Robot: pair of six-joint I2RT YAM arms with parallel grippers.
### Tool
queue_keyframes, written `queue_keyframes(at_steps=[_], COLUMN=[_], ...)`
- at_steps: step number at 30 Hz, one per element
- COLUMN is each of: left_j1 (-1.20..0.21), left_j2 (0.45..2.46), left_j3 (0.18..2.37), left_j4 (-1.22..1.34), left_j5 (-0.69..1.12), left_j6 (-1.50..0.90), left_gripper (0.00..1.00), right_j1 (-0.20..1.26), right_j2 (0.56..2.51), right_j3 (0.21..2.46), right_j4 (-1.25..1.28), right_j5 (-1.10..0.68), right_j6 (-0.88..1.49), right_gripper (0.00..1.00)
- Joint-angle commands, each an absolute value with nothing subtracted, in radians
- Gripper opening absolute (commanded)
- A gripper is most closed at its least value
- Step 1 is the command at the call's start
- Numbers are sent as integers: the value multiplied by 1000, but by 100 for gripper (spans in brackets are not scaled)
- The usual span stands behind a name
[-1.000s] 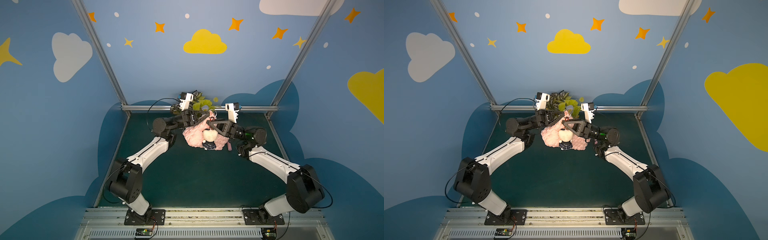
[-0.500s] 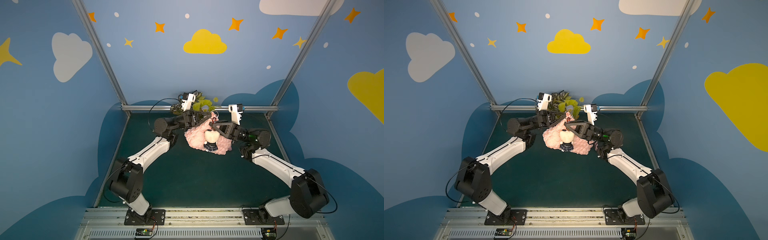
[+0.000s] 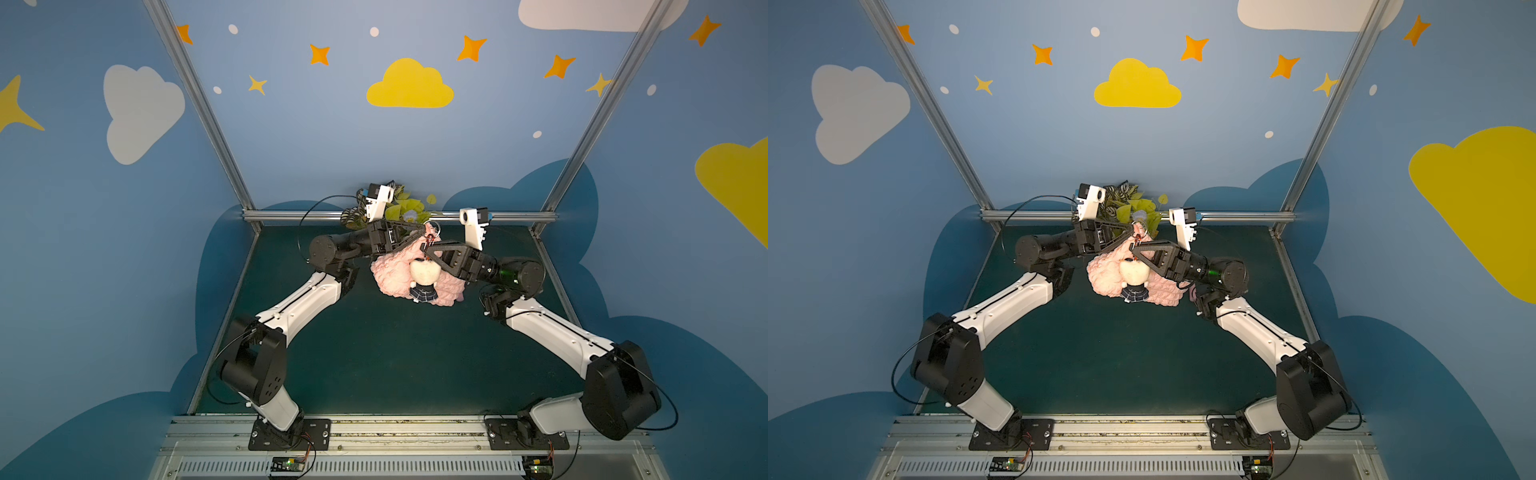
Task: Remove the decoration from the bag
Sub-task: Remove the decoration item from the bag.
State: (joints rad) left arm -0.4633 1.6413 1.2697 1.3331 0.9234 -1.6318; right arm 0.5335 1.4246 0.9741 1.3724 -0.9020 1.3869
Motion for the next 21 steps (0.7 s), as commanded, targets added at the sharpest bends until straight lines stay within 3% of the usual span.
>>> queue_keyframes(at_steps=[1, 10, 19, 21], left_j1=[-470, -479, -481, -482], left_j2=[1635, 1635, 1634, 1635], left_j3=[1313, 1304, 1302, 1300], left_j4=[1403, 1402, 1401, 1401], left_j5=[894, 902, 901, 901], left_j6=[-1634, -1623, -1611, -1603], left_gripper=[2, 2, 2, 2], right_j1=[531, 529, 526, 525], right_j2=[1405, 1425, 1443, 1441], right_j3=[991, 1008, 1001, 987], right_j4=[1407, 1405, 1405, 1406], right_j5=[-894, -879, -864, -863], right_j6=[1382, 1393, 1409, 1416], right_gripper=[23, 23, 1, 0])
